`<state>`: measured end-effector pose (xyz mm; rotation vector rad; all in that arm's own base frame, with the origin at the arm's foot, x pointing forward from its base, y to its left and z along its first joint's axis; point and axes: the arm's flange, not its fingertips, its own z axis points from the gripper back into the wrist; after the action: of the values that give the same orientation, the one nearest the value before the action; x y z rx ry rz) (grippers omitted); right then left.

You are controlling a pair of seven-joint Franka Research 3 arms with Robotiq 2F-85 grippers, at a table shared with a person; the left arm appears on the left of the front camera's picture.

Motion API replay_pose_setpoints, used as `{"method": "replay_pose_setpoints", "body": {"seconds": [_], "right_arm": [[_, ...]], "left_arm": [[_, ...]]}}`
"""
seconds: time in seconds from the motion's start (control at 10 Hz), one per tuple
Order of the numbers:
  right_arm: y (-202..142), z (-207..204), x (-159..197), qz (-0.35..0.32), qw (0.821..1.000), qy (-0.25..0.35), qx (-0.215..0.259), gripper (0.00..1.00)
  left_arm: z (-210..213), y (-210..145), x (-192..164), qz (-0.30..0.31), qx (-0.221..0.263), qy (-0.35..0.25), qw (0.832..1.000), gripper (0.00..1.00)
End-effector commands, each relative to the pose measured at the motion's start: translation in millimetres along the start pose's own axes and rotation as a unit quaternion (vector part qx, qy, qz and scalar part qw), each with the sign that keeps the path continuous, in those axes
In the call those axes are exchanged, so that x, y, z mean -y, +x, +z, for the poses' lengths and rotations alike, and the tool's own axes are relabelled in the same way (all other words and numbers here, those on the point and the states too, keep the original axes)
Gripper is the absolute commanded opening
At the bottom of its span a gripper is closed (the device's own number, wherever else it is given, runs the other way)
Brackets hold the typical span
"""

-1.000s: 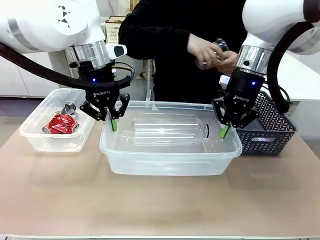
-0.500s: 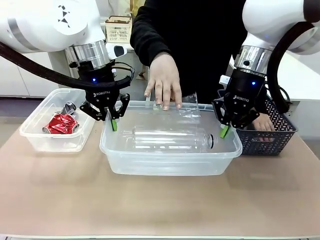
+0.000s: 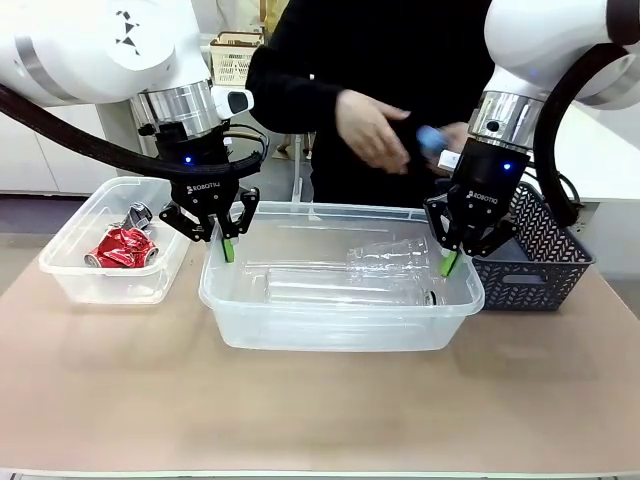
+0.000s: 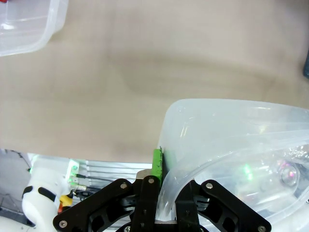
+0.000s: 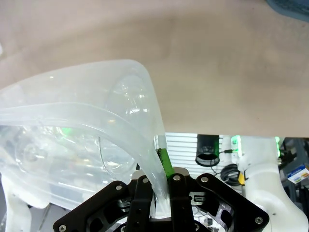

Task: Sort the waste into each basket.
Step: Offer the picked Organizing box to the human.

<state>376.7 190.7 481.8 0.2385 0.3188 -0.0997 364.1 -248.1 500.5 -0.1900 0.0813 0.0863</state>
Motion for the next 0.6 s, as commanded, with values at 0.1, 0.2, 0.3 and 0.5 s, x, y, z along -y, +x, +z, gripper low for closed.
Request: {"method": "replay_pose_setpoints", "body": {"seconds": [0.1,0.2,0.3,0.5], "right_arm": [[1.9,6.9,2.1,-0.014,1.000,0.012,-0.003,0.00],[1.9,6.9,2.1,-0.014,1.000,0.012,-0.003,0.00],[1.9,6.9,2.1,-0.014,1.000,0.012,-0.003,0.00],[1.9,6.9,2.1,-0.014,1.000,0.012,-0.003,0.00]], "left_arm": [[1.1,0.6,-9.2,0.018,0.005,0.001,1.000,0.00],[1.1,0.6,-9.2,0.018,0.005,0.001,1.000,0.00],[1.1,0.6,-9.2,0.018,0.005,0.001,1.000,0.00],[1.1,0.6,-9.2,0.018,0.005,0.001,1.000,0.00]]}}
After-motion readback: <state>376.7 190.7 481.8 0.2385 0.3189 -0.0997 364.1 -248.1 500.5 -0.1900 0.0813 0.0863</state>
